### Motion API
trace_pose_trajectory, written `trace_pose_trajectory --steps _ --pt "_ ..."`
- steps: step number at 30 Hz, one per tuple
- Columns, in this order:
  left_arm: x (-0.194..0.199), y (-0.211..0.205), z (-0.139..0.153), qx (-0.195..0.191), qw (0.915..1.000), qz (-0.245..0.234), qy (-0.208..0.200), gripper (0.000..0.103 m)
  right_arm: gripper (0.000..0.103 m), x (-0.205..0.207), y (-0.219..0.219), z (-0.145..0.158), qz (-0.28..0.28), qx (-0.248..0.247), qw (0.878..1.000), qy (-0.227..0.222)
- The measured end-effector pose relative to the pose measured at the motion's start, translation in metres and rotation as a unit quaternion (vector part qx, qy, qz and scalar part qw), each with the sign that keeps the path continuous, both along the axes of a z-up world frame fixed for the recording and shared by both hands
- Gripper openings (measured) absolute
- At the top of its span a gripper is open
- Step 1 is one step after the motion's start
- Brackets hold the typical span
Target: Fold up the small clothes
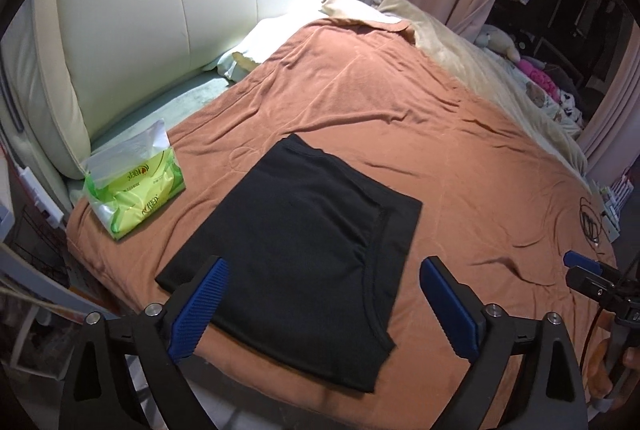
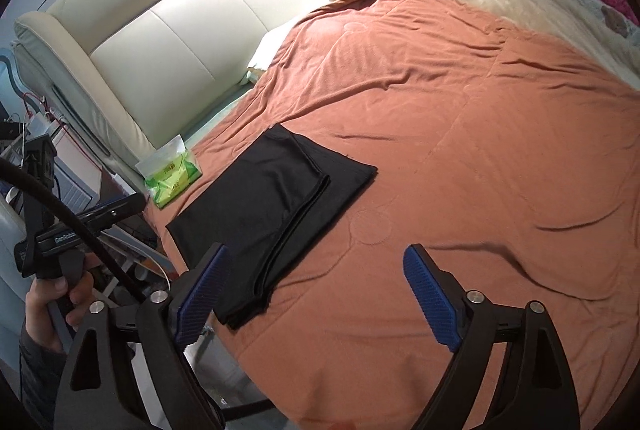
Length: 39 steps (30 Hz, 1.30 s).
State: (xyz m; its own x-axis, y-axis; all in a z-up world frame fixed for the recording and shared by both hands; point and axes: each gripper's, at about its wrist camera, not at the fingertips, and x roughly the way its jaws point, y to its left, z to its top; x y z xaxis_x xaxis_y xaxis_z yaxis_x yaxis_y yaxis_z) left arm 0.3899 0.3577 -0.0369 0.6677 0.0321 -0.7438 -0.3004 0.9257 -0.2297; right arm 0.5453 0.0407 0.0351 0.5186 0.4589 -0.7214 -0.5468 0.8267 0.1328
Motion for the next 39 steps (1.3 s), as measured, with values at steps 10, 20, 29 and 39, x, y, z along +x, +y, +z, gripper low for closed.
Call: trace_pose_trajectory --steps 10,20,29,39 --pt "-0.053 -0.050 0.026 0.011 0.9995 -0.010 -0.028 0.102 0.103 -0.070 -0.036 0.031 -0.016 -0.015 0.999 -0.042" --pt "-0.094 -0.088 0.047 0.020 0.9974 -0.027 -0.064 0.102 0.103 -0.123 -0.074 0.048 -0.028 -0.012 0.998 -0.057" --pt "-0.130 -0.117 0.055 0.027 0.9954 -0.045 -0.081 0.102 0.103 -0.173 -0.104 0.060 -0.044 -0.009 0.996 -0.079" --pt "-0.175 -0.158 0.064 0.029 0.9912 -0.064 -0.112 0.102 0.103 -0.237 -0.144 0.062 -0.072 -0.009 0.991 -0.113"
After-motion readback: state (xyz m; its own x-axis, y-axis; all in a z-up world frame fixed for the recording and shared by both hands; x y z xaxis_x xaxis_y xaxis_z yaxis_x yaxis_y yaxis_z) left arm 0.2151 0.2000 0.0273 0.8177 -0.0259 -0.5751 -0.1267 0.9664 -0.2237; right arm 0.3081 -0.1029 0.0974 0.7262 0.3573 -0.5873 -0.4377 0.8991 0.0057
